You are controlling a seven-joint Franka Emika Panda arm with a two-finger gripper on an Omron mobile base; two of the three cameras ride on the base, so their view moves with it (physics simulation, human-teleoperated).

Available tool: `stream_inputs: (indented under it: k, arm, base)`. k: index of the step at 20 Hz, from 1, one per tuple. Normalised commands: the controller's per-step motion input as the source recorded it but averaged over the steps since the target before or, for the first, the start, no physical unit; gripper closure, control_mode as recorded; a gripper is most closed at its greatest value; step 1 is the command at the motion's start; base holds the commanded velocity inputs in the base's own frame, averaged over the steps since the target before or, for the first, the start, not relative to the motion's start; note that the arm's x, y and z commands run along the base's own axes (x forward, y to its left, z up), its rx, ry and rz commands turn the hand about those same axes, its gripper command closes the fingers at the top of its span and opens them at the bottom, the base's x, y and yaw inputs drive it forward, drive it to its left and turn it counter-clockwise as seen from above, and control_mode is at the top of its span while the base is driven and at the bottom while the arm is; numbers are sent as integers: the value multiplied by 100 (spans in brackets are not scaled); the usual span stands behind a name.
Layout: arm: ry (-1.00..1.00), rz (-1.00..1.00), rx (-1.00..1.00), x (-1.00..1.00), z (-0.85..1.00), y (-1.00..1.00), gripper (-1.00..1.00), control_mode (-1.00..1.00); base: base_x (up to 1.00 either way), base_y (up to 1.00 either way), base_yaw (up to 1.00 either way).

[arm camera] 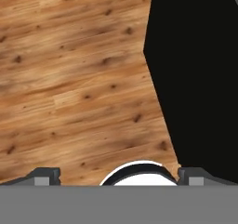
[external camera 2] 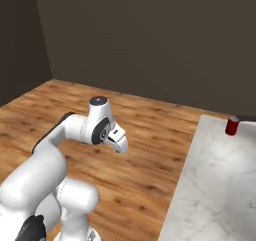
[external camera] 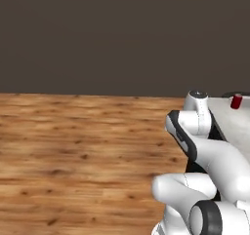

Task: Four empty soda cans are scattered around the kitchen. Gather all the cans and cluster them next to the stove for recycling.

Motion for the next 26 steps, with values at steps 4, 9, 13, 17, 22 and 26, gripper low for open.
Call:
stream_inputs:
  k: [4, 9, 13, 17, 22, 26]
  arm:
    - [0, 0, 0, 0, 0, 0, -100, 100]
    - [0, 0, 0, 0, 0, 0, -100, 100]
    - [0, 0, 0, 0, 0, 0, -100, 100]
    - [0, 0, 0, 0, 0, 0, -100, 100]
    - [0, 0, 0, 0, 0, 0, -100, 100]
    - [0, 0, 0, 0, 0, 0, -100, 100]
  base:
    - [72, 26, -18]
    - [74, 23, -16]
    - [70, 22, -22]
    - [51, 24, -47]
    - [44, 27, -57]
    - [42, 27, -60]
